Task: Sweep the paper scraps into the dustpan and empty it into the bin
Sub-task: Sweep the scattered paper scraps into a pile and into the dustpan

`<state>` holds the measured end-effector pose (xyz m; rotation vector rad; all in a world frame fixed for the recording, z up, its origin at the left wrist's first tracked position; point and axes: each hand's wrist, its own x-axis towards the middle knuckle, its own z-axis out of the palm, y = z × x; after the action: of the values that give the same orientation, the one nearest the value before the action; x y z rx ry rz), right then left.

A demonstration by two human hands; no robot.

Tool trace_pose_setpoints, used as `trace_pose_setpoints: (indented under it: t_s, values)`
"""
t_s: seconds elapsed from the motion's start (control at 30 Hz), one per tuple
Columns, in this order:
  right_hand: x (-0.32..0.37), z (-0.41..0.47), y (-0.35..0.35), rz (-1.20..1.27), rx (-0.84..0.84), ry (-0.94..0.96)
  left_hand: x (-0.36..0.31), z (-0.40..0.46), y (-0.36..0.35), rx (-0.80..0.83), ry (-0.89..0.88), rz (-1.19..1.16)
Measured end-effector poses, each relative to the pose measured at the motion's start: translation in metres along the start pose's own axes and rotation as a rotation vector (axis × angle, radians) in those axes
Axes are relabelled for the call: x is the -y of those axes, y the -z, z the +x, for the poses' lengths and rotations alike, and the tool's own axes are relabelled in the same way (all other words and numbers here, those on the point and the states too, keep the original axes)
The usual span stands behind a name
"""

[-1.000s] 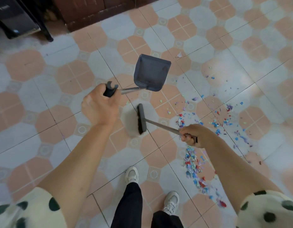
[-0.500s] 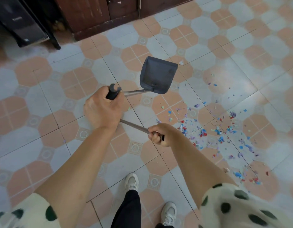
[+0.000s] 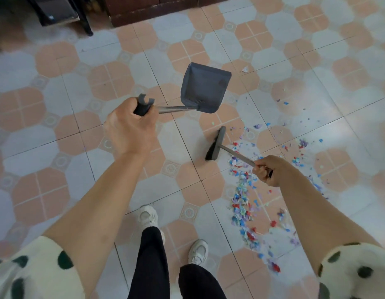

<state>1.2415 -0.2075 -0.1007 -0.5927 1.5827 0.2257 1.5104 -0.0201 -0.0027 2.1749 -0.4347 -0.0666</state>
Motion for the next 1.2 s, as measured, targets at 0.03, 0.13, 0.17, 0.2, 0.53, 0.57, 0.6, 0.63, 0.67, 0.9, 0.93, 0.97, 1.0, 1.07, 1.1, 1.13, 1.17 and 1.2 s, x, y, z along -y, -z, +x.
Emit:
trace_pose_setpoints:
  t_s: [0.03,0.13,0.17,0.2,0.53,0.57,0.6,0.63,0.67,0.9,0.93,0.97,1.0,1.07,1.1,1.13,1.17,1.2]
  values:
    - [-0.005,-0.005,0.009,-0.007,-0.016,0.005,-0.003,-0.008,0.002,-0.009,0.007,0.027]
    - [-0.018,-0.017,0.021,-0.07,-0.047,0.04,-0.01,-0.024,0.007,-0.043,0.014,0.096]
    - [-0.021,-0.022,0.022,-0.104,-0.04,0.057,-0.011,-0.028,0.008,-0.05,0.02,0.111]
    - [-0.026,-0.028,0.023,-0.137,-0.016,0.073,-0.011,-0.032,0.008,-0.058,0.022,0.127]
    - [-0.109,-0.046,-0.056,-0.381,0.407,0.019,-0.012,-0.05,0.009,-0.092,0.043,0.166]
    - [-0.121,-0.041,-0.069,-0.408,0.404,-0.013,-0.013,-0.05,0.008,-0.095,0.046,0.173]
    - [-0.132,-0.036,-0.08,-0.438,0.395,-0.044,-0.014,-0.05,0.008,-0.099,0.044,0.181]
    - [-0.141,-0.03,-0.089,-0.462,0.382,-0.069,-0.015,-0.05,0.007,-0.103,0.037,0.187]
    - [-0.148,-0.025,-0.095,-0.48,0.364,-0.084,-0.015,-0.052,0.007,-0.108,0.029,0.193]
    - [-0.114,-0.008,-0.026,-0.438,0.213,-0.032,-0.019,-0.055,0.003,-0.109,0.015,0.219]
    - [-0.103,-0.008,-0.009,-0.425,0.193,-0.021,-0.02,-0.055,0.002,-0.099,0.014,0.204]
    - [-0.093,-0.008,0.007,-0.418,0.164,-0.01,-0.022,-0.055,0.0,-0.093,0.018,0.198]
    - [-0.084,-0.009,0.02,-0.417,0.132,0.002,-0.024,-0.055,-0.001,-0.088,0.025,0.203]
    - [-0.066,-0.012,0.045,-0.418,0.063,0.028,-0.033,-0.057,-0.003,-0.078,0.042,0.222]
    - [-0.059,-0.014,0.055,-0.412,0.028,0.039,-0.037,-0.057,-0.005,-0.073,0.045,0.227]
    - [-0.054,-0.015,0.063,-0.397,-0.003,0.049,-0.039,-0.057,-0.006,-0.069,0.038,0.223]
    - [-0.05,-0.017,0.069,-0.376,-0.025,0.058,-0.04,-0.056,-0.009,-0.06,0.03,0.204]
    - [-0.047,-0.019,0.074,-0.355,-0.039,0.067,-0.042,-0.055,-0.011,-0.055,0.017,0.17]
